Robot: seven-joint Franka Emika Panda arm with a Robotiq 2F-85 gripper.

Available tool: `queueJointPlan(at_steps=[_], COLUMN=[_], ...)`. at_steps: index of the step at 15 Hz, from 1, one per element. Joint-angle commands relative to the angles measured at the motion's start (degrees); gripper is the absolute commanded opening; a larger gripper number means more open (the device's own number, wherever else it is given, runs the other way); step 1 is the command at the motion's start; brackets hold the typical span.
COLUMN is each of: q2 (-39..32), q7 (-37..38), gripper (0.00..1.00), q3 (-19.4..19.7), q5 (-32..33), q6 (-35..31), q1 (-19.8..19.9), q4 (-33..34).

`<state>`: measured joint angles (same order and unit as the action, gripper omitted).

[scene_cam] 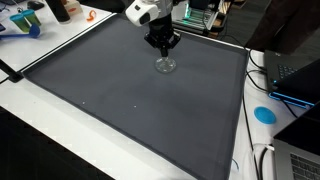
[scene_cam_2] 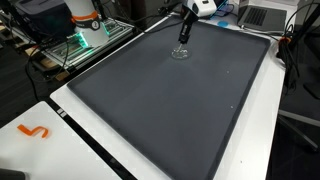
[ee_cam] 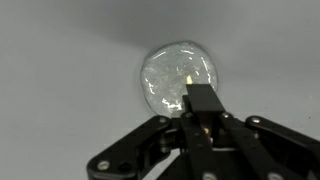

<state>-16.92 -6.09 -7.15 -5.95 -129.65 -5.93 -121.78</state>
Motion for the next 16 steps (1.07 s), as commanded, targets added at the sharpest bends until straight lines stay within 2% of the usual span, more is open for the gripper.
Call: queueJointPlan(at_steps=[1, 9, 16], q2=[0.42, 3.42, 8.26], q7=[-1.41, -5.89, -5.17], gripper=[0.03, 0.03, 0.03], q3=[-0.39, -0.48, -0.28], q5=[-2.29, -5.87, -3.48], q6=[0.96, 6.42, 12.17], q1=[1.22, 3.01, 1.57], q4=[0.37, 2.98, 6.49])
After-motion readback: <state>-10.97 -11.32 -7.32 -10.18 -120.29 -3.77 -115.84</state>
